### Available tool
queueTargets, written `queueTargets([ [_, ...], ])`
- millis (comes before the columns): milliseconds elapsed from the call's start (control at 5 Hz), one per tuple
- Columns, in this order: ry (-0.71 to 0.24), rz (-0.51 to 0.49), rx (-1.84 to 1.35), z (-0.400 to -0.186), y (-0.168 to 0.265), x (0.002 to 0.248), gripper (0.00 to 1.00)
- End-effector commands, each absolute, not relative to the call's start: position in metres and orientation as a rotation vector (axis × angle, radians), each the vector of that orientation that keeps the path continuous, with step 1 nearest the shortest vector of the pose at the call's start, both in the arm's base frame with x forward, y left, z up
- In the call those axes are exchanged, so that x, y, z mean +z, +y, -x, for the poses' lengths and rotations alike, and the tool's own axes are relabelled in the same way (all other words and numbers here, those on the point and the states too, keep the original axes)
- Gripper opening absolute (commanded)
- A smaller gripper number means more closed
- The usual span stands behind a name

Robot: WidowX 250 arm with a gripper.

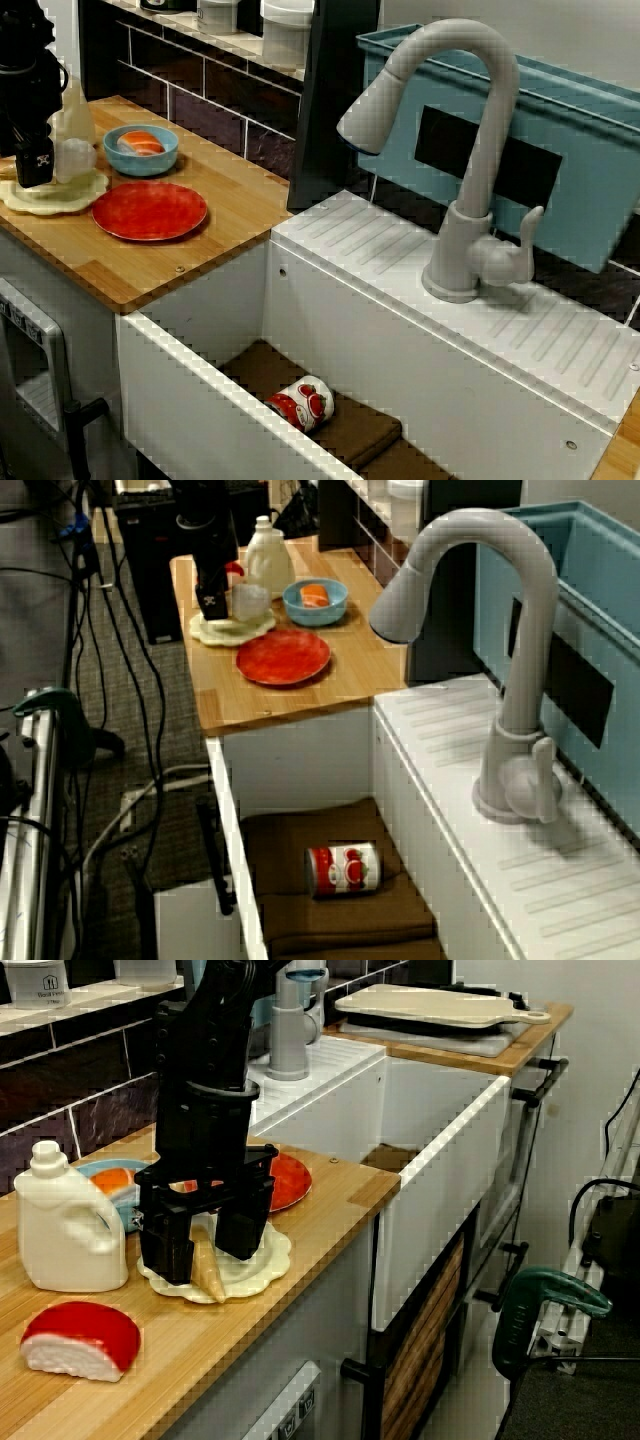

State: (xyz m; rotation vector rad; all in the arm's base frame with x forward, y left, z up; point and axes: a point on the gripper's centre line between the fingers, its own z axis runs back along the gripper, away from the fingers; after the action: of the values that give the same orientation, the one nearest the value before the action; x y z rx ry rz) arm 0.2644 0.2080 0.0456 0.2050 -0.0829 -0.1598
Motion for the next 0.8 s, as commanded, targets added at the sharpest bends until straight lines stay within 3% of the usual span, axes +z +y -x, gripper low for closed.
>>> queueTargets([
  [0, -0.108, -0.216, -0.166, -0.2661, 0.2183, 0.0579, 1.0],
  [400, -0.118, -0.226, -0.164, -0.2666, 0.2174, 0.0577, 1.0],
  [600, -0.11, -0.205, -0.118, -0.2641, 0.222, 0.0559, 0.0],
])
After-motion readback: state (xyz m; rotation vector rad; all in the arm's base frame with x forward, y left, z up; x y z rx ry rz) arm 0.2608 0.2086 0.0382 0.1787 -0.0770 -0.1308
